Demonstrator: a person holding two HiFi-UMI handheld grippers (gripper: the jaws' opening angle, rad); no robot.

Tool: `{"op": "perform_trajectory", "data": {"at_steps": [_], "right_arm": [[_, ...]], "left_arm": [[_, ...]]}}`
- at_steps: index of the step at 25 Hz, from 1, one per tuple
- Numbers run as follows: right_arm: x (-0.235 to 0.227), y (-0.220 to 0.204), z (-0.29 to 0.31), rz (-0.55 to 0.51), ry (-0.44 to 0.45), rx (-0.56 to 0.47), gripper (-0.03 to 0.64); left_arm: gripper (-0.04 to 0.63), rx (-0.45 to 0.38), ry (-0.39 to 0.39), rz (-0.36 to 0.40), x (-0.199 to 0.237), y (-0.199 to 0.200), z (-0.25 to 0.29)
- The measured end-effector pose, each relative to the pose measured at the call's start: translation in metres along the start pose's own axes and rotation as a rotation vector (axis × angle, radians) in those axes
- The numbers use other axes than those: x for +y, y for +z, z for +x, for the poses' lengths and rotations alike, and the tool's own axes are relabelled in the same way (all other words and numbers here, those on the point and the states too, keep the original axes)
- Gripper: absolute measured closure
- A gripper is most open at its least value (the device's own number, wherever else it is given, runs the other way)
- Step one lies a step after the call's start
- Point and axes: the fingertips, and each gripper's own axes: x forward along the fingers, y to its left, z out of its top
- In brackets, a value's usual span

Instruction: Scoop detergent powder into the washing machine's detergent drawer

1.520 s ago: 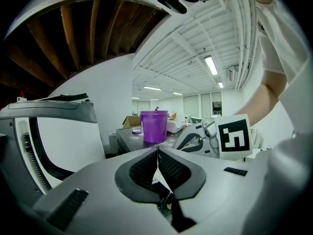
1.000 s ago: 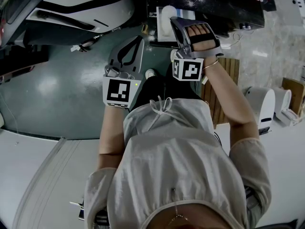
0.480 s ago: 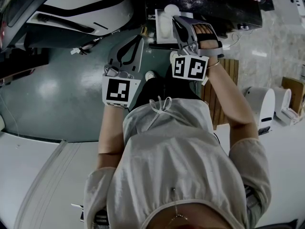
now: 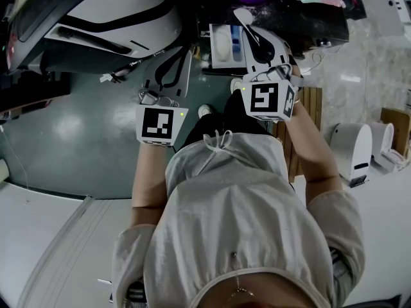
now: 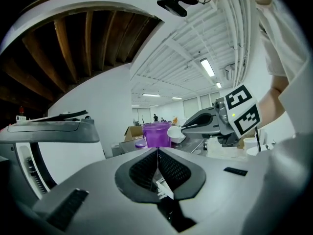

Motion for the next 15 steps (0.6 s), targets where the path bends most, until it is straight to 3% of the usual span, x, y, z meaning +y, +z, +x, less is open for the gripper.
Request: {"op": "perform_trajectory", "data": {"at_steps": [8,15], "right_arm": [[-0.027,0.022,-0.018,0.380,0.006,-0.089,0.604],[-0.053,0.030,-0.036,0.493,-0.061,-0.160,0.606]], "left_arm": [[0.572,-0.049,0.010,0.049,0.006,0.035,0.001],[0.572,-0.102,0.036,0.086,0.014,0.063,-0.004]]}}
